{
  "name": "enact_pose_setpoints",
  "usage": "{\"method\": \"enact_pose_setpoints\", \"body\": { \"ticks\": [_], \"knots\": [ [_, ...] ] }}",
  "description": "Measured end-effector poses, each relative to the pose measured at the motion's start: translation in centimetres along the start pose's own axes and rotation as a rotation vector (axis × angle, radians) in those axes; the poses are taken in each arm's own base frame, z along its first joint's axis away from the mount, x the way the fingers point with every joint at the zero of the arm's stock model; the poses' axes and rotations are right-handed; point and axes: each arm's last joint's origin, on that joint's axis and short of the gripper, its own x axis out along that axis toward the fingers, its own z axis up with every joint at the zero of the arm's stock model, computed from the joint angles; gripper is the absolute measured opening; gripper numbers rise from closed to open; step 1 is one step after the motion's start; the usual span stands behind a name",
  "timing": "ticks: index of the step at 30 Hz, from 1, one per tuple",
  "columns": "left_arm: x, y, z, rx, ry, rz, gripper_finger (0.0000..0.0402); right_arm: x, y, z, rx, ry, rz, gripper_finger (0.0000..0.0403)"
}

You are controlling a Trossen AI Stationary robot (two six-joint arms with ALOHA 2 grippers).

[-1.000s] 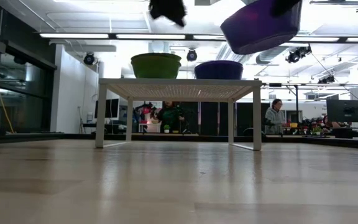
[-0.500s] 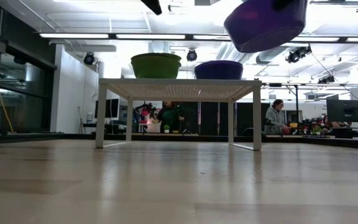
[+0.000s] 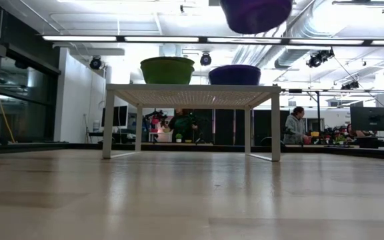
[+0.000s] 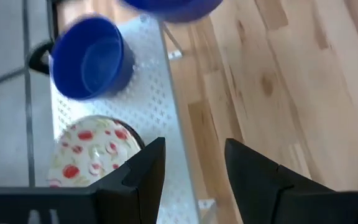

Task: Pick & Place Mini bowls
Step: Stack the blue bowl on top of the blue bowls on the shelf

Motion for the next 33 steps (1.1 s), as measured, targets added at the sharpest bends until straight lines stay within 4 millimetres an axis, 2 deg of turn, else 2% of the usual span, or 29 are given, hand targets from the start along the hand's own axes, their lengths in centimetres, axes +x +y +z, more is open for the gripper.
{"method": "enact_pose_setpoints", "body": {
  "ticks": [7,12,14,16,19,23,25,27,31,33],
  "knots": [
    [-0.6,0.6,-1.0,0.034,-0.048,-0.004,0.0161,-0.2,-3.6,1.1,0.044,-0.02,-0.1,0.0],
    [0.9,-0.7,-3.8,0.005,-0.101,-0.047,0.0161,0.3,-5.7,1.1,0.081,-0.006,-0.15,0.0],
    [1.3,-1.2,-5.6,-0.022,-0.113,-0.061,0.0161,0.4,-6.6,1.2,0.092,-0.014,-0.192,0.0],
    [1.5,-1.5,-6.6,-0.075,-0.199,-0.07,0.0161,0.5,-7.5,1.2,0.109,-0.01,-0.232,0.0],
    [1.9,-2.2,-9.4,-0.119,-0.203,-0.081,0.0161,0.9,-9.0,1.2,0.142,-0.012,-0.264,0.0],
    [1.7,-2.8,-12.3,-0.17,-0.271,-0.073,0.0161,1.6,-10.4,1.2,0.191,-0.013,-0.319,0.0],
    [1.2,-2.8,-13.1,-0.199,-0.353,-0.061,0.0161,1.8,-11.0,1.2,0.227,-0.015,-0.334,0.0],
    [1.2,-3.1,-14.6,-0.201,-0.356,-0.055,0.0161,2.2,-11.4,1.4,0.269,-0.031,-0.34,0.0],
    [0.6,-3.2,-16.4,-0.23,-0.411,-0.03,0.0161,3.3,-11.6,1.7,0.309,-0.046,-0.347,0.0],
    [0.1,-3.1,-16.7,-0.243,-0.448,-0.023,0.0161,3.9,-11.5,1.9,0.308,-0.056,-0.345,0.0]
  ]
}}
